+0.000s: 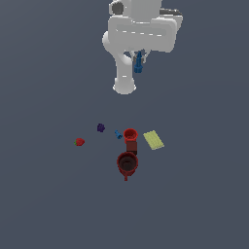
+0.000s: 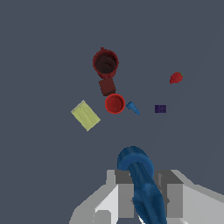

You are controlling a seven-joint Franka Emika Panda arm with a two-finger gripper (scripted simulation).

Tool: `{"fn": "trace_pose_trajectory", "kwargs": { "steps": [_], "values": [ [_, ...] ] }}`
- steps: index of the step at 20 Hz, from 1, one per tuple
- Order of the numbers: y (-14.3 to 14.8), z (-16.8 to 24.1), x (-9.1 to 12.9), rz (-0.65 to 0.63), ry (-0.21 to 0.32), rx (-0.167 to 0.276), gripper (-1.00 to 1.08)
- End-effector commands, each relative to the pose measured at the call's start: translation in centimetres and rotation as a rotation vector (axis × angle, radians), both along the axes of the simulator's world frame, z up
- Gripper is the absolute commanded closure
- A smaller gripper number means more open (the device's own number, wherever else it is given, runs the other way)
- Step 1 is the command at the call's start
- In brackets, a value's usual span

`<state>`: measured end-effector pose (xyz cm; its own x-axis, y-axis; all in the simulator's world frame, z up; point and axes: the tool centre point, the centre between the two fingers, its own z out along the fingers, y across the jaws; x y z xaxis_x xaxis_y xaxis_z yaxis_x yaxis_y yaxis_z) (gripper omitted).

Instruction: Pick up a designated object from a clutter of objects.

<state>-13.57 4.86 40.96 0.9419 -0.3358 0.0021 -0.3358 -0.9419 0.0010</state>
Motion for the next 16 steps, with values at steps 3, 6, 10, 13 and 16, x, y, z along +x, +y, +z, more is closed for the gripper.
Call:
{"fn": "trace_pose_trajectory", "kwargs": {
  "steps": [3, 6, 10, 13, 16],
  "values": [
    [1.0, 2.7, 0.1, 0.0, 0.001, 0.001, 1.08],
    [1.4, 4.0, 0.1, 0.0, 0.002, 0.002, 1.08],
    [1.7, 4.9, 0.2, 0.0, 0.002, 0.002, 1.08],
    [1.8, 5.1, 0.3, 0.0, 0.002, 0.002, 1.08],
    [1.7, 5.0, 0.3, -0.001, 0.002, 0.002, 1.08]
  ]
}}
